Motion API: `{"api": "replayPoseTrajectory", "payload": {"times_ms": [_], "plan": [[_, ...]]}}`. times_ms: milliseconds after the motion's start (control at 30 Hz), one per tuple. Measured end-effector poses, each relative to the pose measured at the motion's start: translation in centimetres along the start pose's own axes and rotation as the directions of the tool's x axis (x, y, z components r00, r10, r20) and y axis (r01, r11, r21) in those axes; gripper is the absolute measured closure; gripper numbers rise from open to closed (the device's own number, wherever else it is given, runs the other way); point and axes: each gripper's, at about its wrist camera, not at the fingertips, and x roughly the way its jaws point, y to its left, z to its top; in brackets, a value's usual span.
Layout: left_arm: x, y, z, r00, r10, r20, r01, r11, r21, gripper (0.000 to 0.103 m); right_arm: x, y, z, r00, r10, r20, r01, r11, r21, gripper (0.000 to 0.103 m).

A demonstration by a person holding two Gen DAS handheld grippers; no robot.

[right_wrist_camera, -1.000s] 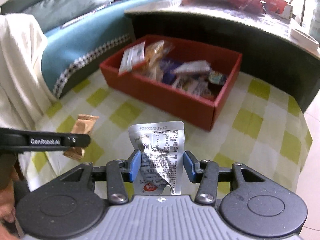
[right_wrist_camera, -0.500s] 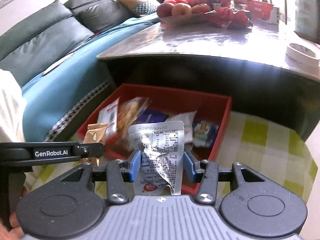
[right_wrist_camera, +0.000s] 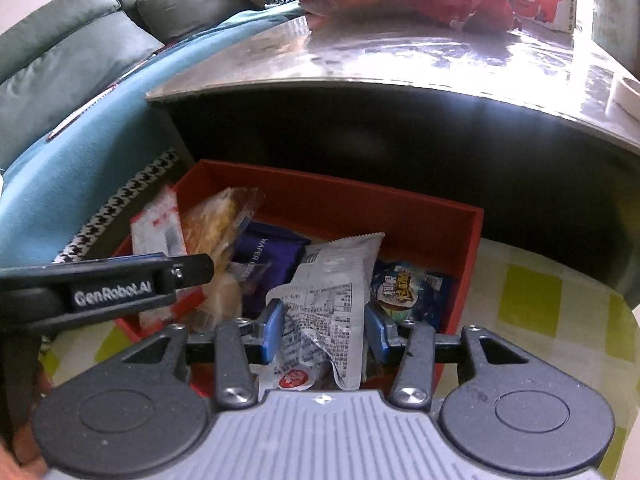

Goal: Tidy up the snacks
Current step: 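Lower both packets into red box and open both tools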

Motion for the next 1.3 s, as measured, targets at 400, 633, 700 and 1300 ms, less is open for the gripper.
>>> {"api": "replayPoseTrajectory", "payload": {"times_ms": [400, 633, 700, 1300], "plan": [[-6.1, 4.6, -6.3, 0.999, -0.013, -0.041, 0.010, 0.998, -0.066, 0.030, -0.5, 1.1, -0.4, 0.999, -0.036, 0.006, 0.036, 0.998, -0.058, 0.056], [-2.9, 3.4, -11.5, 0.975, 0.007, -0.220, -0.026, 0.996, -0.081, 0.036, -1.5, 1.8, -0.9, 1.000, -0.017, 0.009, 0.018, 0.997, -0.074, 0.056], [-2.8, 2.5, -12.0, 0.978, 0.057, -0.199, -0.066, 0.997, -0.036, 0.035, -1.8, 2.1, -1.1, 1.000, -0.011, 0.008, 0.012, 0.996, -0.090, 0.056], [-7.3, 2.9, -8.8, 0.997, 0.031, -0.076, -0.038, 0.995, -0.093, 0.057, -2.4, 2.1, -1.3, 1.000, -0.002, 0.002, 0.002, 0.994, -0.105, 0.056]]}}
